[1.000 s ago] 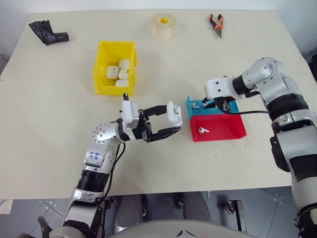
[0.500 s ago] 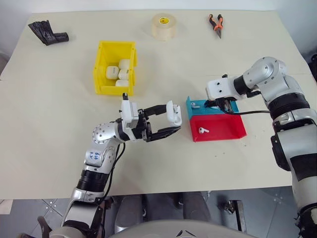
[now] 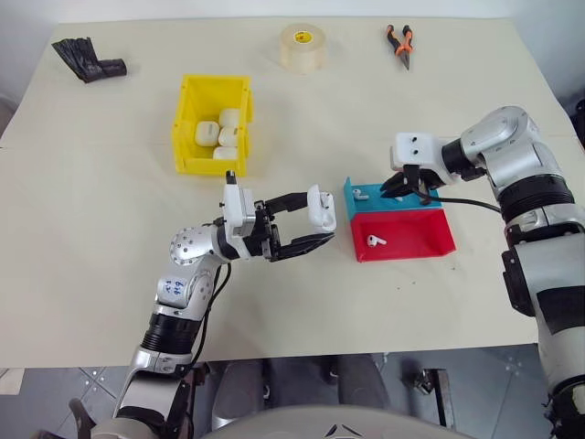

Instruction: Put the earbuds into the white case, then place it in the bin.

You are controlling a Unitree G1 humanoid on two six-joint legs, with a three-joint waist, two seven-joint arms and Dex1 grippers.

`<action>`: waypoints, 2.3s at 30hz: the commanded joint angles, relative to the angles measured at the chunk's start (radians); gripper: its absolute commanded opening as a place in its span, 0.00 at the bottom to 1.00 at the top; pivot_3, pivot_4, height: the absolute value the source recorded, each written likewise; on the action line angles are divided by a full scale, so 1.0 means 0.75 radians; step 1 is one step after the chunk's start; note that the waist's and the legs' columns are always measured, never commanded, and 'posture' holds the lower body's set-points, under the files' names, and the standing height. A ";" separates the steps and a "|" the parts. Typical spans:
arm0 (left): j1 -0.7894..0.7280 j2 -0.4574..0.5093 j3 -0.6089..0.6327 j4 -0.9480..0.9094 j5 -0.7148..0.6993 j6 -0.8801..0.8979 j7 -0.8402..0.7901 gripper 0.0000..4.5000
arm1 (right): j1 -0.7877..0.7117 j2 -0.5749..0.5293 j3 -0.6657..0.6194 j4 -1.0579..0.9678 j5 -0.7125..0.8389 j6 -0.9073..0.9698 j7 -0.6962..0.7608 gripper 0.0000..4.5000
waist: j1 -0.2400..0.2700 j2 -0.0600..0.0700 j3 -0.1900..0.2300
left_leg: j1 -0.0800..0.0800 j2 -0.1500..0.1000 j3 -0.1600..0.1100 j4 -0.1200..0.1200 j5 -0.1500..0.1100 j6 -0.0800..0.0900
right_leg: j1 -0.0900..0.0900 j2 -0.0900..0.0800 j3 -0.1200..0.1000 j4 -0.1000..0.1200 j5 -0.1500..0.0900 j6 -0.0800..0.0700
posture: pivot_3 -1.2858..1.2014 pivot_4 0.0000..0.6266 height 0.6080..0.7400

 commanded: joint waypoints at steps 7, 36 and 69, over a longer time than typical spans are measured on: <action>0.014 -0.016 -0.003 -0.047 -0.031 -0.001 -0.004 0.62 | 0.067 -0.075 -0.102 -0.310 0.066 0.521 -0.099 0.84 | 0.002 0.002 0.001 | 0.000 0.000 0.000 0.000 0.000 0.000 | -0.001 0.000 0.000 0.000 0.000 0.000 | 0.52 0.24 1.00; 0.010 -0.025 0.003 -0.041 -0.033 0.005 -0.015 0.62 | 0.210 -0.102 -0.029 -0.576 0.079 0.924 -0.239 0.38 | 0.003 0.002 0.001 | -0.001 0.000 0.000 -0.001 0.000 0.000 | -0.001 0.000 0.000 0.000 0.000 0.000 | 0.52 0.24 1.00; -0.002 -0.024 0.007 -0.030 -0.036 0.014 -0.027 0.62 | 0.254 -0.155 -0.087 -0.677 0.184 0.885 -0.252 0.06 | 0.003 0.002 0.001 | -0.001 0.000 0.000 -0.001 0.000 0.000 | -0.001 0.000 0.000 0.000 0.000 0.000 | 0.52 0.24 1.00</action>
